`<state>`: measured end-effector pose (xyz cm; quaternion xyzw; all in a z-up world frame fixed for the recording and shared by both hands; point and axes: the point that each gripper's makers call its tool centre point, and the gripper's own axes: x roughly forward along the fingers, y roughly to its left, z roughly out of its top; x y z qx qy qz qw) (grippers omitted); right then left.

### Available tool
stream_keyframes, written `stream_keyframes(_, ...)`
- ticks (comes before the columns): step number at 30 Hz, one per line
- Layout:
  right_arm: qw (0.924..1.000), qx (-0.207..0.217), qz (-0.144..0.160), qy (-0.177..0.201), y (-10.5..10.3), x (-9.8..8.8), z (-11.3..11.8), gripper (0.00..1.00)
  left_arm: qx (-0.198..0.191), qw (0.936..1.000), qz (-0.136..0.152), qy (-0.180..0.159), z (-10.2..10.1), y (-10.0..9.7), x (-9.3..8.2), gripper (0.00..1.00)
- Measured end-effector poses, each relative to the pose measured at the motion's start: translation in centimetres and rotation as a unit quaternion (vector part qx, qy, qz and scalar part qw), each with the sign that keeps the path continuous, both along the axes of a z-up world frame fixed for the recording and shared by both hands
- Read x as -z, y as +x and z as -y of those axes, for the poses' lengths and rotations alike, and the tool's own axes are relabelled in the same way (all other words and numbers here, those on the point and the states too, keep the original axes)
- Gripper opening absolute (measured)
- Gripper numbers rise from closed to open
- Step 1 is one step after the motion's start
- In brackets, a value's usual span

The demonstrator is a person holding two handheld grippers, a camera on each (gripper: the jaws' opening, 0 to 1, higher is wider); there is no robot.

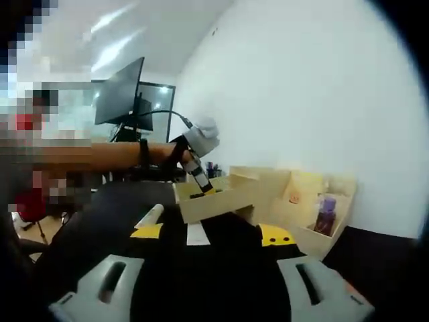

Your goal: Open the drawer, pick up the cosmetic bottles from the table one by one, place them into the drawer, release the gripper, close the drawer, and move the gripper away

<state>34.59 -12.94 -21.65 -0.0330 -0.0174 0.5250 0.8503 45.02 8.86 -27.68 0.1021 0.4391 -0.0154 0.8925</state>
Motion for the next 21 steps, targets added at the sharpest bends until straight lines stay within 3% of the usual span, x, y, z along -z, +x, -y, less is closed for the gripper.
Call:
stream_keyframes(5, 1.0000, -0.001, -0.001, -0.004, 0.0, 0.2, -0.1, 0.49, 0.002, 0.9993, 0.037, 0.005, -0.3, 0.6, -1.4, 0.16)
stream_keyframes(12, 1.0000, -0.002, -0.001, -0.005, 0.0, 0.2, -0.2, 0.49, 0.013, 0.9981, 0.061, -0.002, -0.1, 0.6, -3.2, 0.21)
stream_keyframes(18, 0.9999, -0.003, -0.003, -0.013, -0.2, 0.8, -0.6, 0.49, 0.034, 0.9931, 0.109, -0.026, 0.3, -0.1, -6.0, 0.21)
stream_keyframes(21, 0.9997, -0.002, -0.003, -0.022, -0.2, 1.4, -0.7, 0.49, 0.053, 0.9884, 0.138, -0.035, 0.6, -0.6, -7.3, 0.29)
